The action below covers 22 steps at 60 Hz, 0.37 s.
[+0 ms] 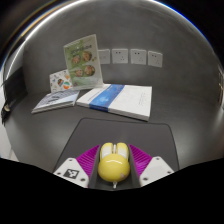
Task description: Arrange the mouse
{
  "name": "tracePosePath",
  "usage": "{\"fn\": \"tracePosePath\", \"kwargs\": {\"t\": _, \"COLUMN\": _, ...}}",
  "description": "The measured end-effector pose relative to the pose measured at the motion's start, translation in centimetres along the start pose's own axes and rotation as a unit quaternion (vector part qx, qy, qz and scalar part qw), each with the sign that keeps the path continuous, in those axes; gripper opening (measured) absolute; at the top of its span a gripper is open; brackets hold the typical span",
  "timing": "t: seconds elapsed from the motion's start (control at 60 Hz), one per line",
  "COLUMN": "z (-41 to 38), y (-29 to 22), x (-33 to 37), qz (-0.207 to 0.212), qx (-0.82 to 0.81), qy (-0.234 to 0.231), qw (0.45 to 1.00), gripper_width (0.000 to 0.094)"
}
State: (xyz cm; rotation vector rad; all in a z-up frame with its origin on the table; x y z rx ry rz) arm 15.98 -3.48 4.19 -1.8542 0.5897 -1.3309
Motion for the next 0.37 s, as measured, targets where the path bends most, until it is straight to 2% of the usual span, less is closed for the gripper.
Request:
{"fn": "tracePosePath", "kwargs": {"t": 0.1, "z": -0.3, "y": 0.7, "x": 1.8, "qz": -0.007, "qx": 0.005, "qy": -0.032, "qw": 0.999, "gripper_width": 0.0865}}
{"fn": "tracePosePath", "kwargs": {"t": 0.117, "z": -0.3, "y": 0.9, "x": 2.3, "qz": -0.007, "qx": 0.005, "qy": -0.034, "qw": 0.999, "gripper_width": 0.0813}}
{"fn": "tracePosePath", "kwargs": {"t": 0.133, "z": -0.2, "y": 1.1, "x": 2.9, "qz": -0.007, "qx": 0.005, "qy": -0.035, "qw": 0.999, "gripper_width": 0.081}}
{"fn": "tracePosePath", "kwargs": {"t": 0.267, "z": 0.8, "y": 3.2, "x": 8.3, "qz": 0.003, "qx": -0.001, "qy": -0.032, "qw": 0.999, "gripper_width": 0.0835}}
{"fn": "tracePosePath", "kwargs": {"t": 0.367, "z": 2.1, "y": 5.6, "x": 12.3, "qz": 0.008, "qx": -0.022, "qy": -0.004, "qw": 1.0, "gripper_width": 0.083}}
Point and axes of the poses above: the point between the fingertips, and its own axes, seen from behind it with the camera up: z to the right, y down, x backward, against the way the camera looks, the point moved 8 cm from there along x, backward, against the way the camera looks, and after that the axes turned 12 degrees about -y, right-handed, at the moved point
